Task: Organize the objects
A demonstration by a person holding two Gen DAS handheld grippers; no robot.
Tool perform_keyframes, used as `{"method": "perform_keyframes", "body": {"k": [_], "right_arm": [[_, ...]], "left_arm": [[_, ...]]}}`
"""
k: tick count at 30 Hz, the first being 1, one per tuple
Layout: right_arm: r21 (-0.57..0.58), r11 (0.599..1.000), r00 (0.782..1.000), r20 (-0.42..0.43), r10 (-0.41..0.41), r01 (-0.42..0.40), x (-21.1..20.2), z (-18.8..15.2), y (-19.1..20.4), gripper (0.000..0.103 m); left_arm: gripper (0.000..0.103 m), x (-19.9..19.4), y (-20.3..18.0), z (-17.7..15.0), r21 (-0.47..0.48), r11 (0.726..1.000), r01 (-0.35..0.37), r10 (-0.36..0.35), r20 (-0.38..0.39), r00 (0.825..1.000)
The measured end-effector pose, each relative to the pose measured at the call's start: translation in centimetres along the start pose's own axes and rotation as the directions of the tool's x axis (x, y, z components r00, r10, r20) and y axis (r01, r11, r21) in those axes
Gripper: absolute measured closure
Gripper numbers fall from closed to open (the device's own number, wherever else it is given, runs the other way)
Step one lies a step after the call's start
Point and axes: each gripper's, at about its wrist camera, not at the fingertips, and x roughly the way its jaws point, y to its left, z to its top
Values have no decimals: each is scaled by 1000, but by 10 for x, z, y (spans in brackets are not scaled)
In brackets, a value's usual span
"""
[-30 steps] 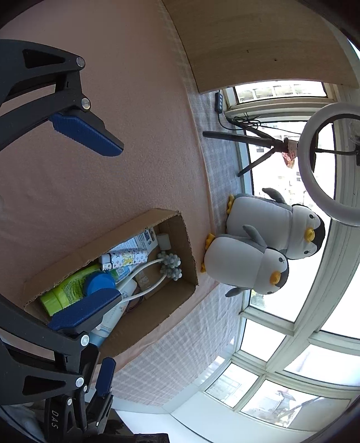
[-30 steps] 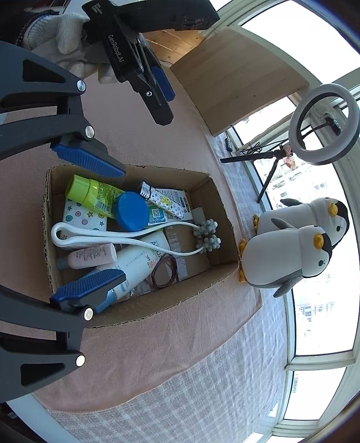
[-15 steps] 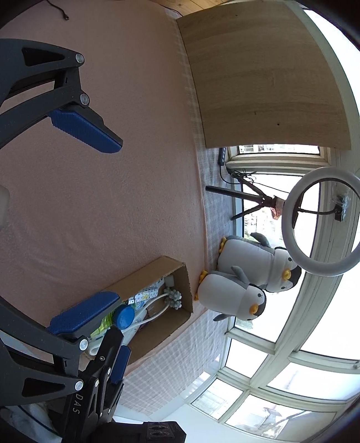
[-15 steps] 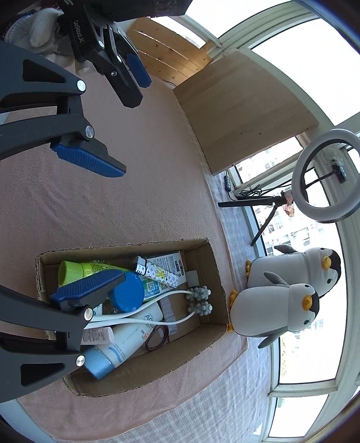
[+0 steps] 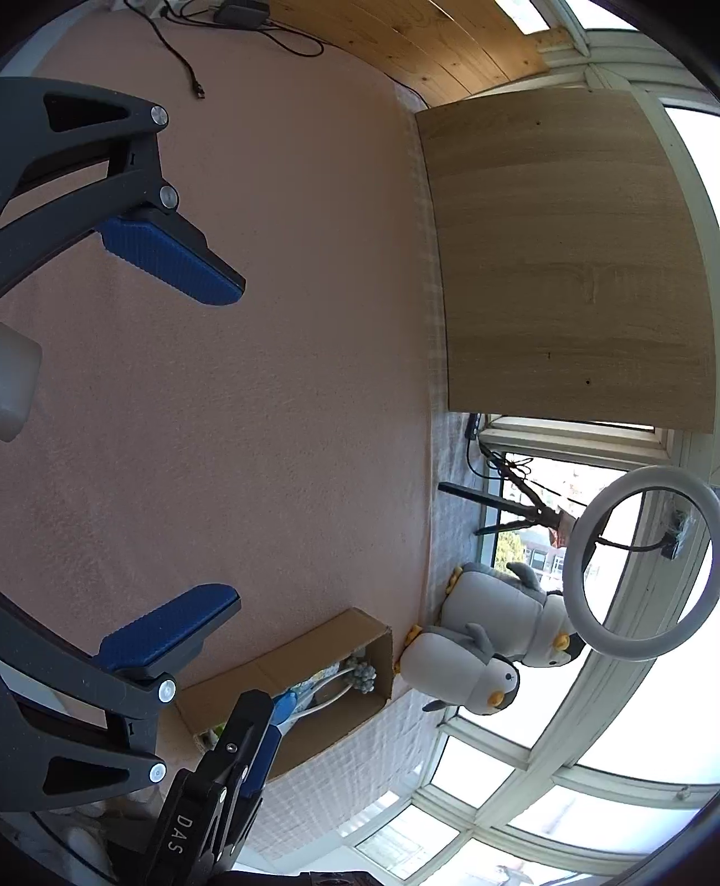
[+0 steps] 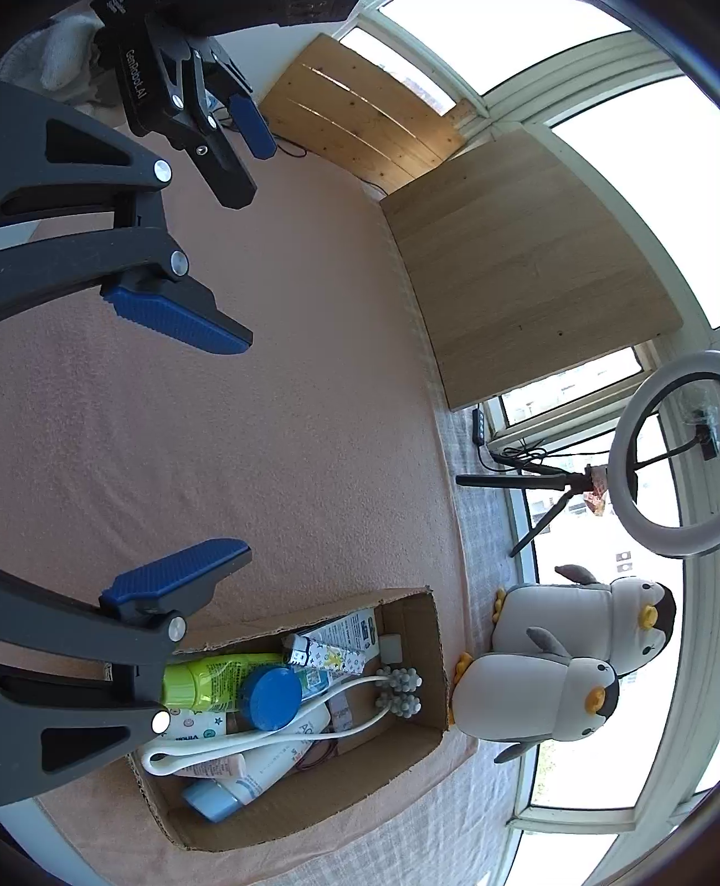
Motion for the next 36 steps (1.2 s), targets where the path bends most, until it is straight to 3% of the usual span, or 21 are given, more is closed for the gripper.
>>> {"method": "perform_keyframes", "body": {"k": [10,36], "right_arm": [[-61,996,998,-3,-61,61,8,-11,41,37],[-77,996,999,2,-49,49,13,-5,72,34]], "left_arm": [[1,-15,40,-9,-28,999,-37,37,10,999],[1,-22,68,-5,-50,998,-45,46,33,998]]}}
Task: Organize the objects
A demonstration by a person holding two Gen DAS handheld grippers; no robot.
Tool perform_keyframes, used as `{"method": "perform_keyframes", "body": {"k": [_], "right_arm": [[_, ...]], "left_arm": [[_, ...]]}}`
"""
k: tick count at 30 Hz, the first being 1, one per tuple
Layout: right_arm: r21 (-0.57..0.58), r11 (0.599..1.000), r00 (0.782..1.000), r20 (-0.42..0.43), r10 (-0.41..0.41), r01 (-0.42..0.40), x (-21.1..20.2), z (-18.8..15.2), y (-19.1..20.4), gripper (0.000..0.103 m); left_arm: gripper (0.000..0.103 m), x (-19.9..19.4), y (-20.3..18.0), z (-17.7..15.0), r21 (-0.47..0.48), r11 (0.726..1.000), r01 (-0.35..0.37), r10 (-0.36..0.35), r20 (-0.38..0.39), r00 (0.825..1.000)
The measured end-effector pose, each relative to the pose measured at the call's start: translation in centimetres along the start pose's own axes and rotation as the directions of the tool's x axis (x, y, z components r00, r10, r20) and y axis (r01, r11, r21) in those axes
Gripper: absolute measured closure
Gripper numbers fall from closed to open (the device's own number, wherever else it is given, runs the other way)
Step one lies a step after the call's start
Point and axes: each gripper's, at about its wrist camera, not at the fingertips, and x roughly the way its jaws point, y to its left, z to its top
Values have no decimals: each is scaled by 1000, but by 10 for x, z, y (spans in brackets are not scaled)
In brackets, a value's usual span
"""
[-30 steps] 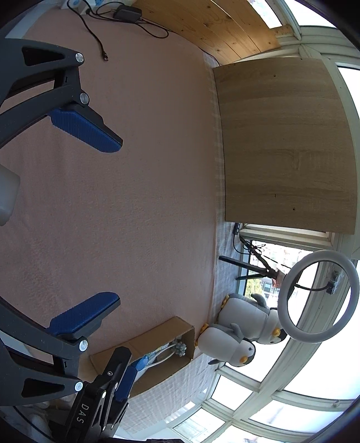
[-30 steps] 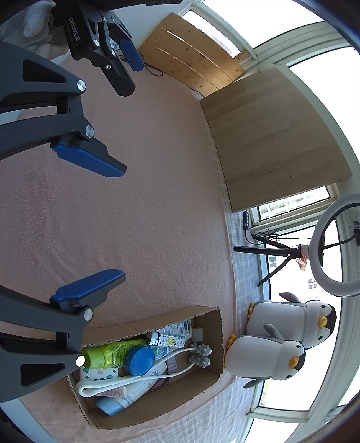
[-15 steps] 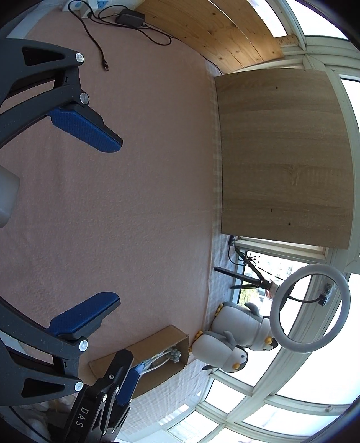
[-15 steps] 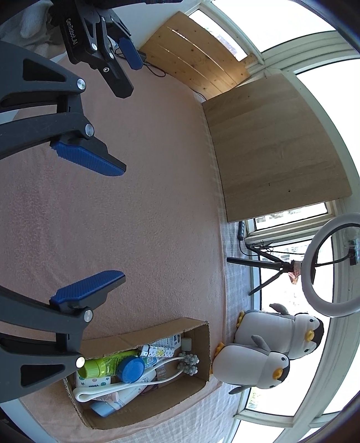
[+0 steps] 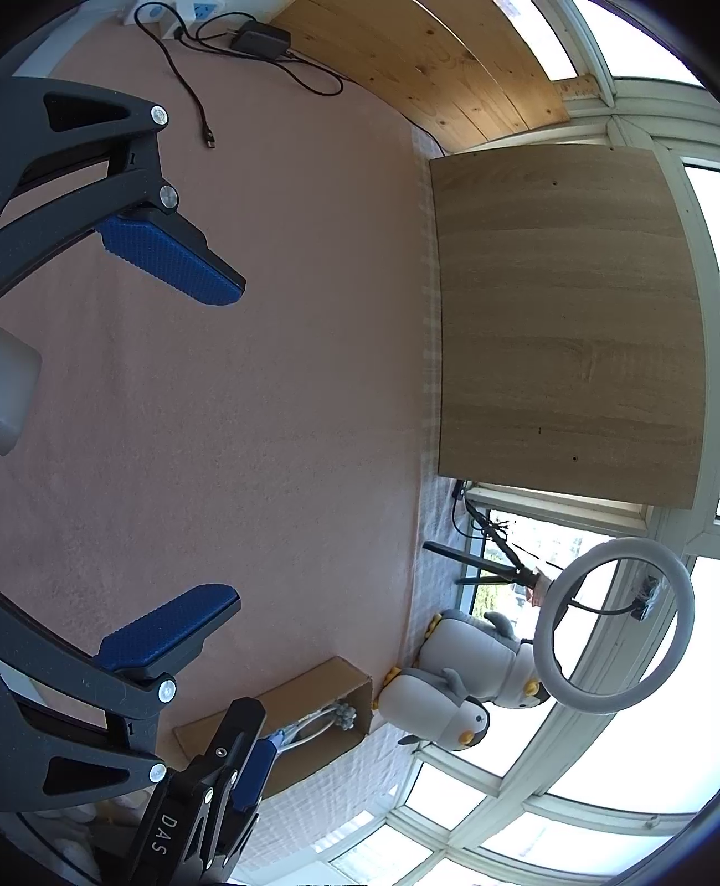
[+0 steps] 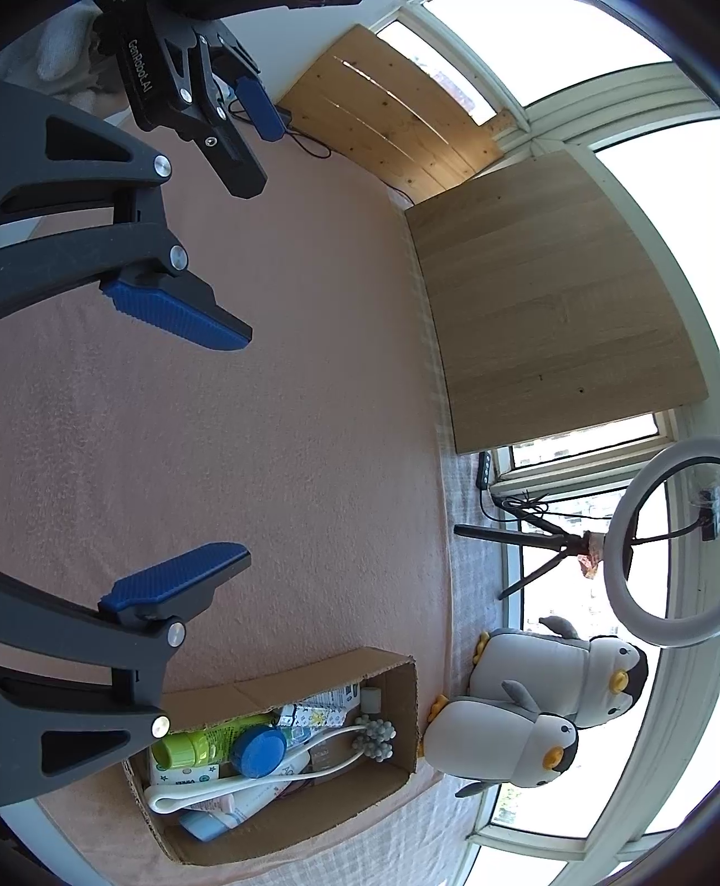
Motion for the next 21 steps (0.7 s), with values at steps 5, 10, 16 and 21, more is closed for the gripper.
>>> {"method": "perform_keyframes", "body": {"k": [5,10,16,21], "right_arm": [[3,1000,1000,-9,-1,1,3,0,2,33],[4,1000,1000,-19,1,-1,6,-1,4,32],[9,1000,1000,-22,0,0,6,-2,3,32],[21,1000,1000,-31,-4,5,7,-3,0,32]], "left_arm": [[1,0,5,0,-12,1000,1,-1,-2,1000],[1,1,5,-1,-11,1000,-2,2,-2,1000],[1,2,7,-1,-14,1000,-7,7,-6,1000],[1,4,5,-1,-11,1000,-5,5,-9,1000]]}}
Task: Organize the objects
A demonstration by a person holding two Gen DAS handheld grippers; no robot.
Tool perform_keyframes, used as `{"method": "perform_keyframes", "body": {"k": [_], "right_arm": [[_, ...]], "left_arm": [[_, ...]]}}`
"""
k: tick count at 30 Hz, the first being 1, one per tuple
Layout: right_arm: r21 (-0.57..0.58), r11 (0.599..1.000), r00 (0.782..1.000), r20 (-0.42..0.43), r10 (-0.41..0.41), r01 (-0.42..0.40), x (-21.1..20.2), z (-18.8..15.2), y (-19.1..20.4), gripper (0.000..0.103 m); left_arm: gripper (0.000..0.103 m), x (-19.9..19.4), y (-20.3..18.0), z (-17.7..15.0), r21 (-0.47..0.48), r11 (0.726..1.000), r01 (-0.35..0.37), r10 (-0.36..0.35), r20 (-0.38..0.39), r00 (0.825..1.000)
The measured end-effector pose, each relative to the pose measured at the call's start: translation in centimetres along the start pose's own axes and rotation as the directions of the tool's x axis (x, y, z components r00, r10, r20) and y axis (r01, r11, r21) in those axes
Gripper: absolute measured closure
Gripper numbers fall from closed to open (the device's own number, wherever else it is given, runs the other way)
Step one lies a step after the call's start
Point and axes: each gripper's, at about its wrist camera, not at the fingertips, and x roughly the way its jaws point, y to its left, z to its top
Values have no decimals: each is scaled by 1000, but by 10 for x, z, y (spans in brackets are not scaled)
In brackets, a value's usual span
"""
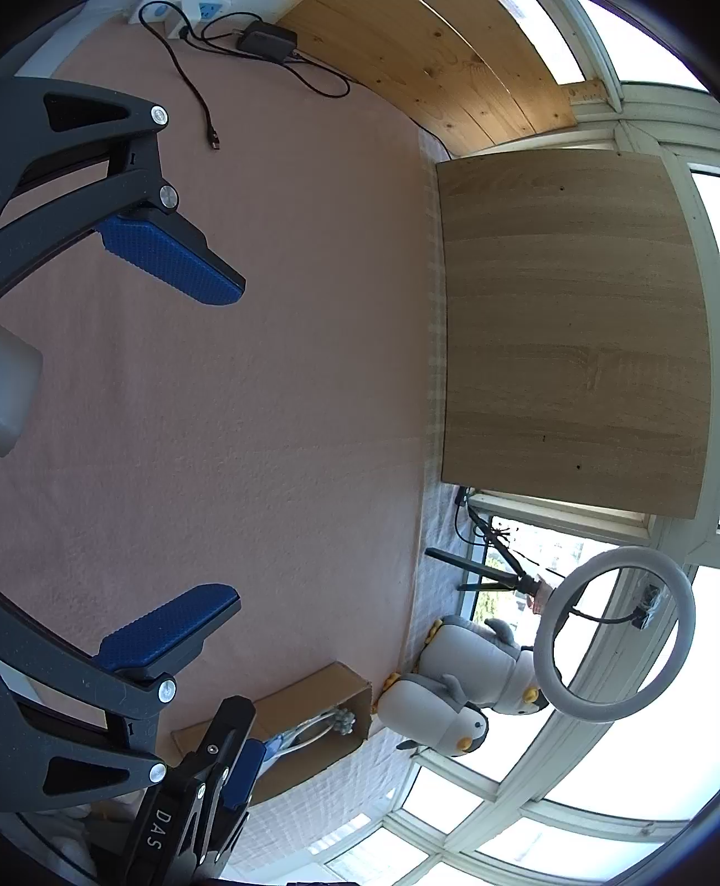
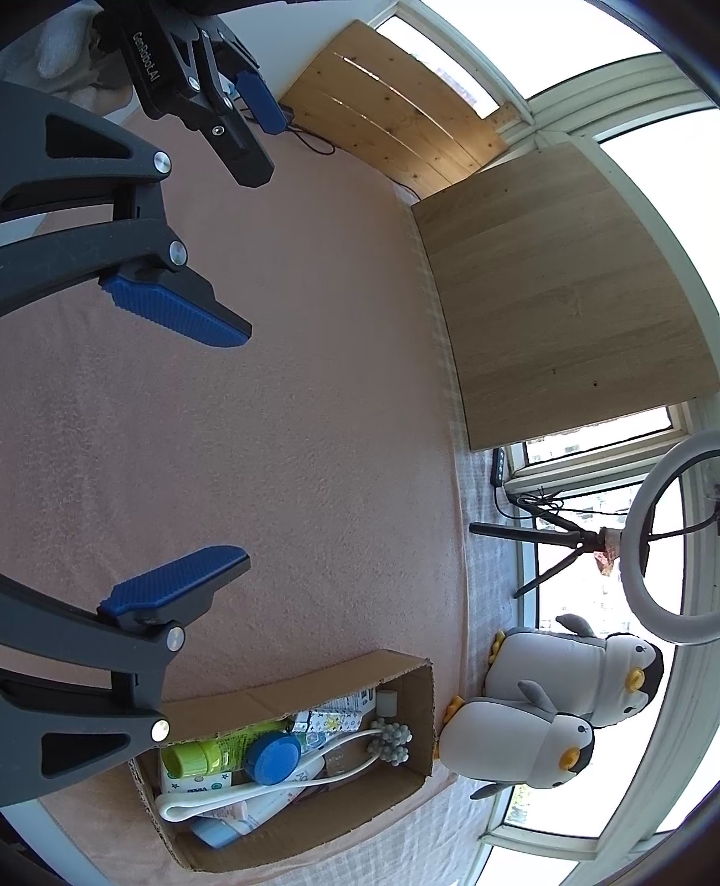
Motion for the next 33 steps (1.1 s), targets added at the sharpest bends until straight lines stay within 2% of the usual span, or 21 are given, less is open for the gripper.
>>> {"method": "perform_keyframes", "body": {"k": [12,33], "right_arm": [[1,1000,1000,-20,-19,19,3,0,-6,32],[17,999,997,-72,-29,31,22,-5,-15,32]], "left_arm": [[1,7,0,0,-19,1000,-4,4,-4,1000],[1,38,-4,-9,-8,1000,2,-3,-62,998]]}}
